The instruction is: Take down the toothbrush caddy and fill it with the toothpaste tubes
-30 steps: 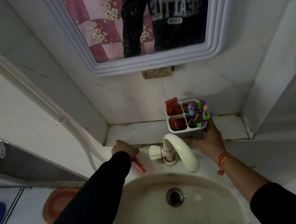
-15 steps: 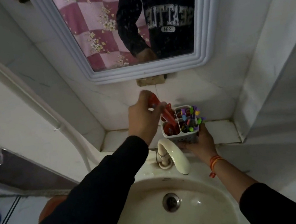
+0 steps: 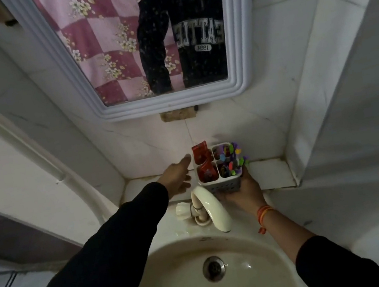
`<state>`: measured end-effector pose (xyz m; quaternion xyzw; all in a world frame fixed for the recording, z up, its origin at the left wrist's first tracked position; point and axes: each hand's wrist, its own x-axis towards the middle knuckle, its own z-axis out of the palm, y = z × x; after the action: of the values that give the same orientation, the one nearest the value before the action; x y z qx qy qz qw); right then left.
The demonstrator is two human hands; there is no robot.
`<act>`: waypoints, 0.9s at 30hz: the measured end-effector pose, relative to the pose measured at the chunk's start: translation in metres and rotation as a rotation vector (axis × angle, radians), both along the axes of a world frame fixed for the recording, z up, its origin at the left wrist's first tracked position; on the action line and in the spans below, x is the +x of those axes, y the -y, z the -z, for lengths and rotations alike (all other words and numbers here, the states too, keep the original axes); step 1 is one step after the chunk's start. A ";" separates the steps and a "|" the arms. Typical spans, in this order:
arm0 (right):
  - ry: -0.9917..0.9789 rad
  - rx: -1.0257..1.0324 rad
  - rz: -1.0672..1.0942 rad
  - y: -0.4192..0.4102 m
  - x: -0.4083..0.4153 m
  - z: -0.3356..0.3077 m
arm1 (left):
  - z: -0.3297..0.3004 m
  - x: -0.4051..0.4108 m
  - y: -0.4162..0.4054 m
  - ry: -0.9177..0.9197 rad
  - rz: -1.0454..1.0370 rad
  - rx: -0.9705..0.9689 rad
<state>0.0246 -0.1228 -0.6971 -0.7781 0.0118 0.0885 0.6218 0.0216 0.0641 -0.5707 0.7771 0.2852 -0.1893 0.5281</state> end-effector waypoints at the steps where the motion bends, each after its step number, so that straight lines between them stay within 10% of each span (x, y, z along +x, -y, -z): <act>1: -0.001 -0.016 -0.005 0.001 -0.002 -0.004 | 0.001 0.002 0.006 -0.036 -0.003 -0.130; 20: 0.055 -0.082 0.310 0.096 -0.005 -0.024 | -0.021 0.037 0.126 -0.105 0.238 -0.382; 27: -0.043 -0.318 0.269 0.098 -0.022 -0.039 | -0.016 0.025 0.121 0.058 0.320 0.010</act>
<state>0.0026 -0.2204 -0.6576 -0.8557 0.1428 0.0182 0.4970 0.0467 -0.0571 -0.5547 0.8202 0.1435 -0.2470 0.4955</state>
